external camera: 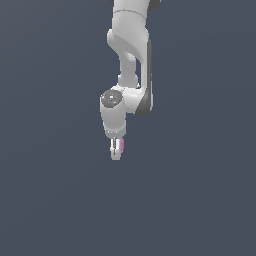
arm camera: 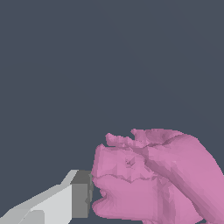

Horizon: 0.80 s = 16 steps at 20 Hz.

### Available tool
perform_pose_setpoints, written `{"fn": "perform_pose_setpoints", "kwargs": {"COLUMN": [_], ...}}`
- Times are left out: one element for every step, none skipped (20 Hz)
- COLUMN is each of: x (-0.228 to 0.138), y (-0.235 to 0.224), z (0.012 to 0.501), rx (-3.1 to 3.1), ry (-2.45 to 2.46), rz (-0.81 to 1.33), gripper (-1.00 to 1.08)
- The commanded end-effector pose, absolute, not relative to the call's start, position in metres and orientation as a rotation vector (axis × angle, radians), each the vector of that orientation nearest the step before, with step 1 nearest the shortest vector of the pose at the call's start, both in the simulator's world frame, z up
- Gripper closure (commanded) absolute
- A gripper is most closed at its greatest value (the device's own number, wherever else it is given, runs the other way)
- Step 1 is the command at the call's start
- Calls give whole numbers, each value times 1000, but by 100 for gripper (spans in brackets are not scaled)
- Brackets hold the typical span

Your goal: Pick up the object and move it to a goal position.

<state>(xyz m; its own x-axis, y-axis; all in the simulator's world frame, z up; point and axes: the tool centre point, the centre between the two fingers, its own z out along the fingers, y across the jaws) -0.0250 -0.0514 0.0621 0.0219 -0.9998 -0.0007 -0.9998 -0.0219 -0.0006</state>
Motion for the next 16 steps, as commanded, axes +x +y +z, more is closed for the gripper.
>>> {"fn": "perform_pose_setpoints", "kwargs": {"x": [-28,-30,-32,-34,-36,-38,-40,-43,-46,-48,-51,-54,-56,-59,-61,-64], "y": [-47,-44,-42,-39,-37,-34,-30,-27,-23,-20,-17,-13,-10,-6,-2,1], "z": [74,80,86,93,100,107,116,124,133,143,152,161,171,181,190,201], "rx": [-2244,-2244,-2244,-2244,-2244,-2244,-2244,-2244,-2244,-2244,-2244,-2244,-2244,-2244,-2244,-2244], "ry": [2195,2195,2195,2195,2196,2196,2196,2196,2196,2196,2196,2196,2197,2197,2198,2198], "rz": [0,0,0,0,1,1,1,1,1,2,2,2,1,1,1,0], "gripper": [108,108,108,108,108,108,108,108,108,108,108,108,108,108,108,108]}}
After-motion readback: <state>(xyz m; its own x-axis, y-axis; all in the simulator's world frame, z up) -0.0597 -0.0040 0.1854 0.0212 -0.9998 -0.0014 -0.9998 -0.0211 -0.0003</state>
